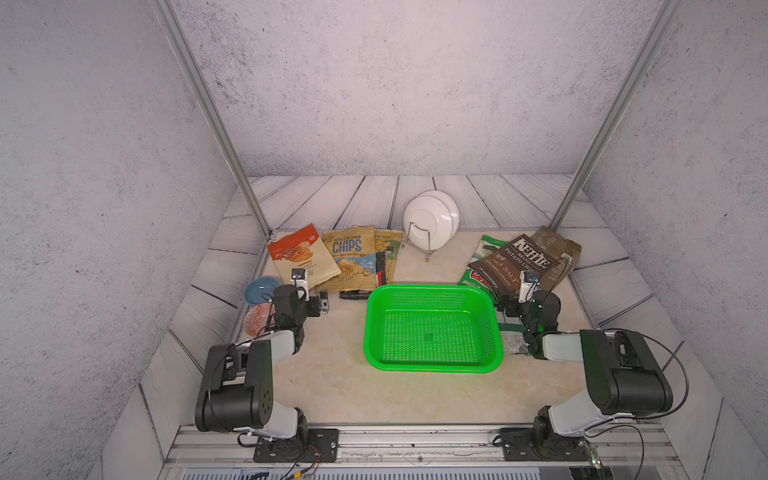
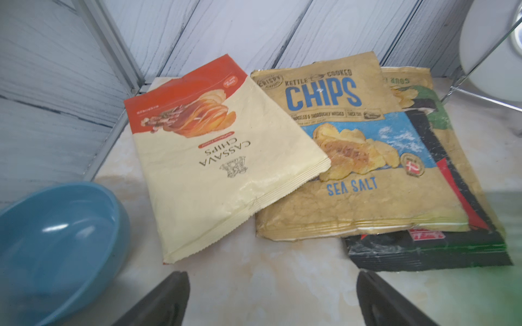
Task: Put the potato chips into the basket
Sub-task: Pick up the potato chip from the center of the board.
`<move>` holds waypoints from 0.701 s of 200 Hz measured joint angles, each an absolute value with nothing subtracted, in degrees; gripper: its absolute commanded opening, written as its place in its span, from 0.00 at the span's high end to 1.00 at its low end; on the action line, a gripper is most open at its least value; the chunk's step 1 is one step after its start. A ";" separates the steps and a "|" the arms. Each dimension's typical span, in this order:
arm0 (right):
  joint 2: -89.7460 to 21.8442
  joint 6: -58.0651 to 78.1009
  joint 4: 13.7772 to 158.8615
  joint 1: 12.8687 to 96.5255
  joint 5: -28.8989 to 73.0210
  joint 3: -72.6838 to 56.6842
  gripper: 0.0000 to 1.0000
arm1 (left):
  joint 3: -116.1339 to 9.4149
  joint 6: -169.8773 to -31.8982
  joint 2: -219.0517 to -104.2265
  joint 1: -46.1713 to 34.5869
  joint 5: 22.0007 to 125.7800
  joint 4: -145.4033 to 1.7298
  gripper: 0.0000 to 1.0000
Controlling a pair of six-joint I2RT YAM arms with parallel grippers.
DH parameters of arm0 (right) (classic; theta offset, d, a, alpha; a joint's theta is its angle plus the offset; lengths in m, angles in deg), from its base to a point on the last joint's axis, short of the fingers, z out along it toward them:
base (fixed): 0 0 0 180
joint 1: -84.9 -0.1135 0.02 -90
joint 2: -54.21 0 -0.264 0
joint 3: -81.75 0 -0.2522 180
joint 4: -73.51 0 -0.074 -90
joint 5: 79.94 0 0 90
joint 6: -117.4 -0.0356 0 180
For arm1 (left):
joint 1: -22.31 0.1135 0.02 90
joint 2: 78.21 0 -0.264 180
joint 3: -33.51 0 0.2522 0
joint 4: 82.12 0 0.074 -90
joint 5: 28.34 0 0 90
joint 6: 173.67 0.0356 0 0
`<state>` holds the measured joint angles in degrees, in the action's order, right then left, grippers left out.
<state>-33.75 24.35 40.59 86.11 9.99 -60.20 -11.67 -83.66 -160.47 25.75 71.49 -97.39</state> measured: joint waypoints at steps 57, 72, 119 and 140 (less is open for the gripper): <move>-13.60 3.65 77.29 86.11 -5.10 -46.78 0.01 | -23.59 -81.69 -144.88 25.75 76.05 -69.96 0.01; -11.26 -1.79 84.44 86.24 -6.28 -42.62 0.01 | -27.04 -80.99 -142.63 25.75 78.00 -62.18 0.01; -3.13 -12.06 101.51 86.59 -3.83 -43.13 0.02 | -40.18 -77.10 -141.21 25.66 84.97 -38.79 0.01; 1.59 -13.81 107.43 86.59 -0.86 -43.08 0.10 | -40.50 -77.49 -140.80 25.66 85.36 -33.96 0.01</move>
<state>1.59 -13.81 107.43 86.59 -0.86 -43.08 -40.50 -77.49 -140.80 25.66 85.36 -33.96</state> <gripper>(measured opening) 0.934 0.987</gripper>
